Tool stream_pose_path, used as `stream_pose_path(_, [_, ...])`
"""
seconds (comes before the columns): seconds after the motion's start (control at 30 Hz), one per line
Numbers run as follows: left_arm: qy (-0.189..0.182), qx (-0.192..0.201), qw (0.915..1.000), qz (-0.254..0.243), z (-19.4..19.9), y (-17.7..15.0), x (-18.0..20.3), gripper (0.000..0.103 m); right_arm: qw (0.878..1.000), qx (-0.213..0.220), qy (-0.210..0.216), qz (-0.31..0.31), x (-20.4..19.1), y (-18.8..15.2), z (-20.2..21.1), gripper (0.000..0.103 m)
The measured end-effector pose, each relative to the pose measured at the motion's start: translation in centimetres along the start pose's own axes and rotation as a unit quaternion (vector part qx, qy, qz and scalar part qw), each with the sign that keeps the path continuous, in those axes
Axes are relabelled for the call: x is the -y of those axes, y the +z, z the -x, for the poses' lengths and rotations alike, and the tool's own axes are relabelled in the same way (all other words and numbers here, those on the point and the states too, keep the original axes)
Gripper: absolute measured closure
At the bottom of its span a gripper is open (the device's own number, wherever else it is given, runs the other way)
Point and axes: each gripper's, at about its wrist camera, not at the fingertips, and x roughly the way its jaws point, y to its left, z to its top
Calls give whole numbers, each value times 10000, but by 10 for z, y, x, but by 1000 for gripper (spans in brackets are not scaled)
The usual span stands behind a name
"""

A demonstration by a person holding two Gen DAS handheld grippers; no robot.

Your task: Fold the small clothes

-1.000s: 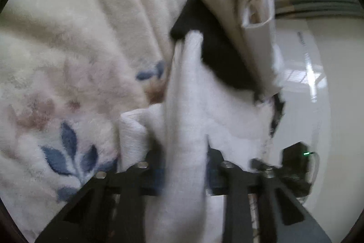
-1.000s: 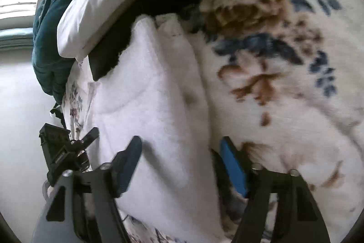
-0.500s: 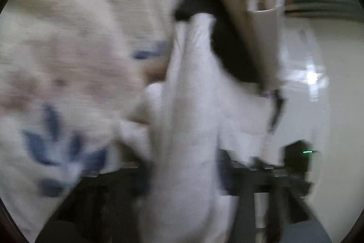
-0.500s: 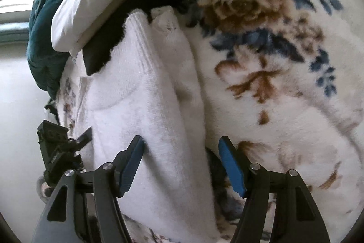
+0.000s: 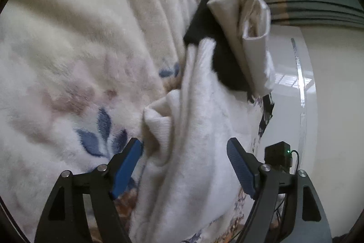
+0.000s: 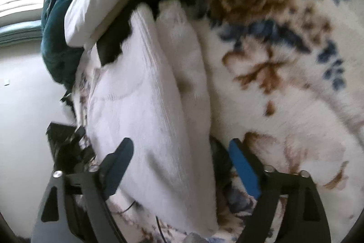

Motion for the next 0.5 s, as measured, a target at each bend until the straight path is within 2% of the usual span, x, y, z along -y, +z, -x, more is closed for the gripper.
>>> stream_pose_path(0.13, [-136, -466, 9988, -14, -37, 7, -11, 23, 9969, -433, 641, -165, 19, -3, -26, 7])
stream_pose_path(0.17, [-168, -485, 9987, -49, -43, 8, -9, 20, 9960, -504, 713, -172, 22, -3, -33, 5])
stream_pose_path(0.23, [-280, -487, 9984, -90, -48, 8, -2, 19, 9946, -586, 852, -113, 27, -1, -47, 0])
stream_pose_path(0.33, [-421, -473, 9979, -121, -53, 4, 13, 19, 9923, -538, 1101, -154, 29, 4, -50, 0])
stream_pose_path(0.37, [-471, -455, 9977, -151, -55, 0, 18, 27, 9918, -528, 1153, -156, 29, 4, -50, 1])
stream_pose_path(0.4, [-473, -453, 9977, -179, -54, -3, 21, 57, 9908, -485, 1254, -118, 27, 4, -49, 6])
stream_pose_path(0.43, [-431, -421, 9980, -181, -53, -4, 23, 66, 9905, -456, 1298, -61, 24, 3, -48, 30])
stream_pose_path(0.47, [-508, -339, 9980, -144, -49, -5, 24, 66, 9926, -429, 1138, -20, 21, 2, -48, 40])
stream_pose_path(0.5, [-498, -237, 9984, -123, -44, -9, 27, 68, 9940, -381, 1028, -26, 20, 1, -48, 45])
